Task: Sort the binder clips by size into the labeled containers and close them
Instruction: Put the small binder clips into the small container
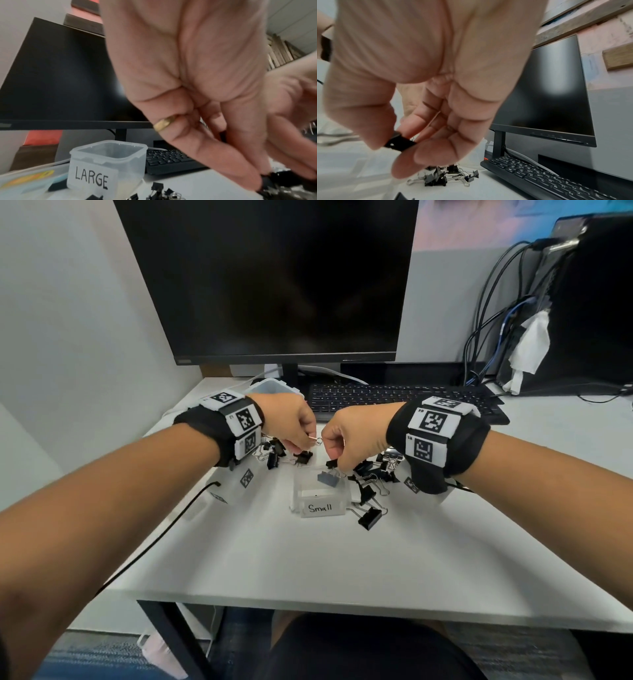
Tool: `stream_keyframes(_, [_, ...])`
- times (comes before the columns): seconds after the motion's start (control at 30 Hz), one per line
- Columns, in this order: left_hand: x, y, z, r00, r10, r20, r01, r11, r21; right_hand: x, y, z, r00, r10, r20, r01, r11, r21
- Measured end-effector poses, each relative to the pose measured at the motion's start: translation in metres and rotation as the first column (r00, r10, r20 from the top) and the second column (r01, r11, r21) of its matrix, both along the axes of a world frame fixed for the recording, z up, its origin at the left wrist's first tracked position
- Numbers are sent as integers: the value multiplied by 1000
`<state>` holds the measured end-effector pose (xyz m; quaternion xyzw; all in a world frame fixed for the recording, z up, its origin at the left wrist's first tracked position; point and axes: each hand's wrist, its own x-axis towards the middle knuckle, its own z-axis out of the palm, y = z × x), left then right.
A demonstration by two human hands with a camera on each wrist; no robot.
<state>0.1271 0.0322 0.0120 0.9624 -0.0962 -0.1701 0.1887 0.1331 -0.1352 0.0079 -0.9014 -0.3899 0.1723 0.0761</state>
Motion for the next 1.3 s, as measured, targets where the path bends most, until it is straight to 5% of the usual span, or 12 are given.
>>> stream_keyframes(0.17, [-20, 6, 9, 996, 20, -87, -32, 990, -136, -4, 0, -2, 1000, 7, 3, -7, 1000, 2])
stream_keyframes(0.67, [-39, 20, -3, 986, -4, -169, -24, 985, -169, -10, 6, -1, 997, 8, -74, -6, 1000, 29])
stream_keyframes(0.8, [-34, 27, -1, 997, 22, -77, -27, 998, -62, -4, 2, 2, 998, -18, -66, 22, 998, 61])
stream_keyframes(0.97, [-26, 29, -6, 988, -36, 152, -12, 953, 301, 17, -10, 7, 990, -130, 59, 129, 992, 16])
stream_keyframes(1.3, [2, 17, -32, 984, -82, 158, 9, 909, 417, 52, -11, -13, 981, -152, 119, 171, 971, -169])
